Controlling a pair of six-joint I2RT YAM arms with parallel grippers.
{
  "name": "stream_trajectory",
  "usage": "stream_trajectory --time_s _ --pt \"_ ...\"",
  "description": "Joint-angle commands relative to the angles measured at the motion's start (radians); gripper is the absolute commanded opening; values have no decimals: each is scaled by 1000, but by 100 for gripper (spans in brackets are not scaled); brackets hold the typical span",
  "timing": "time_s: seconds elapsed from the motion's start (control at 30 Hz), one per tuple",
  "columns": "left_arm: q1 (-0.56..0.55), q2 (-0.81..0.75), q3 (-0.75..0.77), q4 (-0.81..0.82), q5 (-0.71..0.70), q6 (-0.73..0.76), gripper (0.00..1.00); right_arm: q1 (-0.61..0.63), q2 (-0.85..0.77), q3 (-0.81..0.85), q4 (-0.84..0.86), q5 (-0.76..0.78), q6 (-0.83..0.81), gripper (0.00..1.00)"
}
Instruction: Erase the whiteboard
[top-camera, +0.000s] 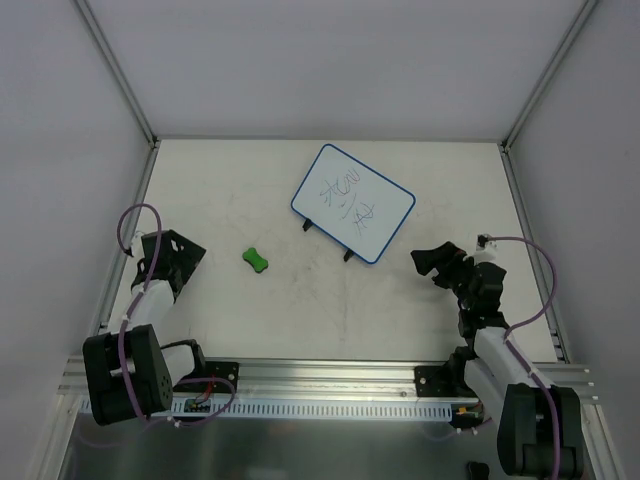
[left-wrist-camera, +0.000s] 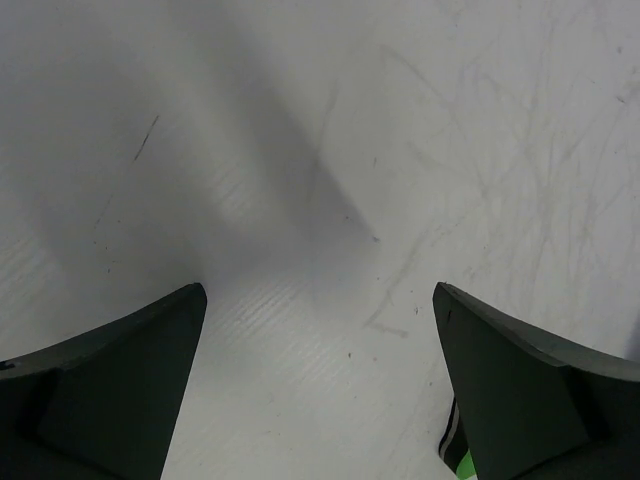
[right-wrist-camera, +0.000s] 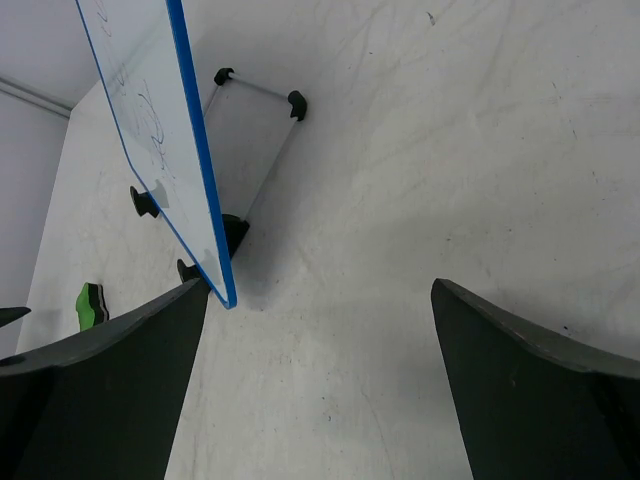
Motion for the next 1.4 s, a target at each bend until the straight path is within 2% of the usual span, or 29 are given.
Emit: stream_trajectory --time_s 0.0,0.07,0.13,0.17,0.2,0.33,0.4,0.43,0.47,0.53,0.63,0.73,0.83,0.87,0.93,1.0,1.07,1.1,1.13,1.37 --pt "10 -49 -19 10 48 33 99 4 5 33 78 -15 -31 99" --pt "10 -121 -28 10 38 82 99 4 37 28 110 -76 -40 99" --pt "10 -210 -74 61 34 110 99 5 63 7 224 -179 -28 99" --pt "10 -242 -100 90 41 119 99 5 83 -8 358 -211 -18 99" --pt "10 -307 -159 172 53 130 99 5 133 -22 421 -236 -7 99" --pt "8 -437 -244 268 138 170 99 13 319 -4 611 -343 41 99" --pt "10 -467 -256 271 130 162 99 15 412 -5 806 -351 102 99" --pt "8 -476 -256 262 126 158 99 16 507 4 853 -360 119 97" --pt "10 -471 -252 259 126 156 99 16 552 34 918 -388 134 90" --pt "8 -439 -235 248 136 154 99 16 662 59 962 -402 148 87" --pt "8 -386 -214 237 142 148 99 45 698 91 975 -414 105 80" --pt "8 -359 -206 234 152 144 99 82 687 105 973 -380 49 84" --pt "8 -359 -207 234 153 136 99 85 722 154 973 -390 55 83" --pt "7 -361 -209 234 155 138 99 87 732 166 975 -396 55 80" --pt "7 -365 -209 234 162 136 99 91 756 198 973 -396 62 78" --pt "-5 -362 -210 234 164 124 99 91 785 221 973 -388 88 70" --pt "-33 -352 -206 231 138 124 99 91 807 255 973 -394 99 62" --pt "-74 -346 -197 225 114 122 99 93 816 264 973 -399 111 53" --pt "-94 -339 -191 208 89 122 99 93 839 275 973 -405 119 48" --pt "-246 -313 -141 154 -65 119 99 107 885 307 973 -417 118 45"
